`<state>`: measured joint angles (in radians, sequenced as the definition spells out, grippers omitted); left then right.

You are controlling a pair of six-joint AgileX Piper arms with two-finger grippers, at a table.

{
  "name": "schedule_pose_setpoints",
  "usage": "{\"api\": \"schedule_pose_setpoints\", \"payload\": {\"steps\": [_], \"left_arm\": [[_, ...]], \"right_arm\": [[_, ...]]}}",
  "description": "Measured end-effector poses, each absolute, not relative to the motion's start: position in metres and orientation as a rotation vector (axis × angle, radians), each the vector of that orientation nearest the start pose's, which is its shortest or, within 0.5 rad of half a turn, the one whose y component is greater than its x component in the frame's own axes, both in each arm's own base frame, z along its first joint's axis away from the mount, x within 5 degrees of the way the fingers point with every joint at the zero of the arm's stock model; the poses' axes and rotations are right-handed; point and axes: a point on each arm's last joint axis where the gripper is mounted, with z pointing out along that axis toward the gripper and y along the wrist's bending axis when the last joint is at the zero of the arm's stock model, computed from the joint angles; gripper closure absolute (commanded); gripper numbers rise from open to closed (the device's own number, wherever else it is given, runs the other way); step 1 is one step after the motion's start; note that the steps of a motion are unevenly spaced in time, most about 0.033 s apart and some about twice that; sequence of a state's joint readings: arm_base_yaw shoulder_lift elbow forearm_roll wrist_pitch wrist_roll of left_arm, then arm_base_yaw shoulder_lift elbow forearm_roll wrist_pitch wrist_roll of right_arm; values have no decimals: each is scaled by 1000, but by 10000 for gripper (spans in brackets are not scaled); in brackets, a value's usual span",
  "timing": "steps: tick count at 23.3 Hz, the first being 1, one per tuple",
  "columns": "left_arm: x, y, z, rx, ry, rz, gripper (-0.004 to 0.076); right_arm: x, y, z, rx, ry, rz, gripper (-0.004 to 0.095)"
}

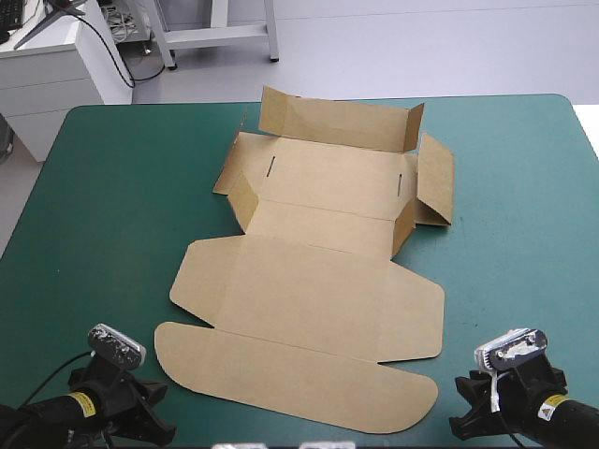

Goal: Fold the box

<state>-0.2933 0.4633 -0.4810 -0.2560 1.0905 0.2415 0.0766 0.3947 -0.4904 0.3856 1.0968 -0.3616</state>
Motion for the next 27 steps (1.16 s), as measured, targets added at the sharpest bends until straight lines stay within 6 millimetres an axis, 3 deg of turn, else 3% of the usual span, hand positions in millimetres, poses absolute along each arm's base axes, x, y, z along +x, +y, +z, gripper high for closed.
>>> {"api": "schedule_pose_setpoints", "payload": {"steps": [2, 6, 12, 18, 22, 27], "left_arm": [[53, -37, 259, 610, 2469, -356, 732], [53, -37, 259, 610, 2469, -356, 732], [53, -37, 259, 610, 2469, -356, 732], [53, -37, 259, 610, 2469, -356, 732], [53, -37, 259, 610, 2469, -356, 732], [53, -37, 259, 610, 2469, -356, 732]], "right_arm": [[49, 34, 268, -455, 2376, 371, 347], [49, 34, 268, -438, 2377, 377, 169], [49, 33, 268, -291, 2416, 409, 156], [66, 34, 301, -210, 2432, 441, 156], [100, 37, 333, -190, 2452, 451, 156], [163, 42, 362, -179, 2498, 466, 156]]}}
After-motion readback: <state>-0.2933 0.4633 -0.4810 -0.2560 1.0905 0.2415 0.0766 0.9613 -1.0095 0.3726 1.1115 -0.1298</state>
